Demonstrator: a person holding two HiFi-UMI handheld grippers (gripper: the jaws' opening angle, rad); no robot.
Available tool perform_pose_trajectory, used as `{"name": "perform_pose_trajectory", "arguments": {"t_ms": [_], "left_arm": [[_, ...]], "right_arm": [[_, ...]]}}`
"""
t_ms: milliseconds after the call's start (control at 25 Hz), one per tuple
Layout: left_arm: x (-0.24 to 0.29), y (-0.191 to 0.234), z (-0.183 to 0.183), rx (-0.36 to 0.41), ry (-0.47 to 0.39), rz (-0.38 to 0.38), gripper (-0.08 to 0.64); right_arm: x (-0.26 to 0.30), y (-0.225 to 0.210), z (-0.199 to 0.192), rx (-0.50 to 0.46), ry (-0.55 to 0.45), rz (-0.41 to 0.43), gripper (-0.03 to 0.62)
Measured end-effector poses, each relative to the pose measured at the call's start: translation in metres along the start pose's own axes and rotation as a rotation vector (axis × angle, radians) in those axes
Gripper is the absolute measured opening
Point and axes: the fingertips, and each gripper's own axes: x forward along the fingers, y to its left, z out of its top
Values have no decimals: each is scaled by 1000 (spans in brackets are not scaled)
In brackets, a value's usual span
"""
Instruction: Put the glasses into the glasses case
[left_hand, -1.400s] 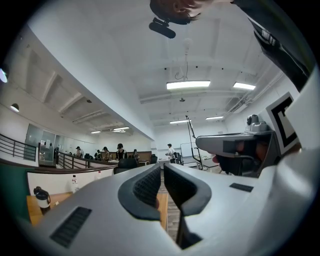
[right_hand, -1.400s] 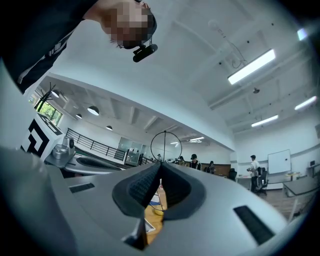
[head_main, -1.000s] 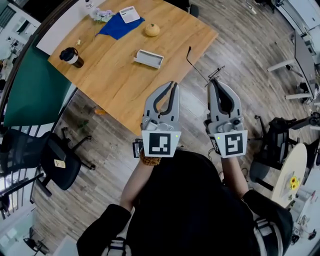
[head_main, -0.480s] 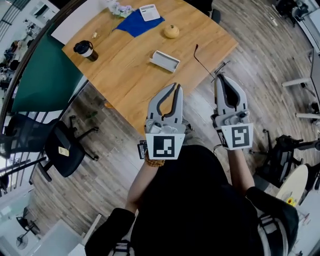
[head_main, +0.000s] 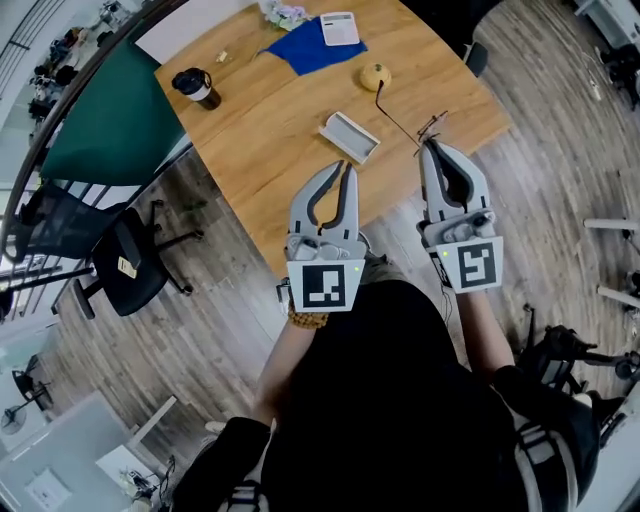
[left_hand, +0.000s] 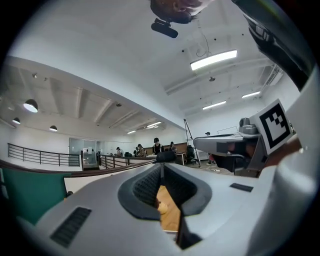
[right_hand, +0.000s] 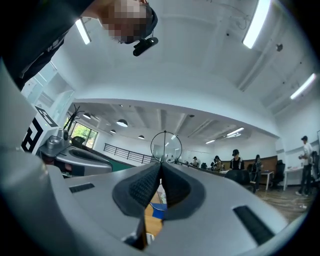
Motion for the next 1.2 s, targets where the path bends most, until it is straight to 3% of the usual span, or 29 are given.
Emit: {"name": "perform_pose_trajectory", "arguments": {"t_ms": [480,920,1200], "left_arm": [[61,-22,-35,0,120,106,38],[53,-3,-67,-54,127,164,38],[48,19,-78,-82,123,192,38]], "right_arm": [[42,-48,-70,103,70,162,14],[82,-14,-109,129,110,261,14],[101,1,-140,125,173,269,14]]}}
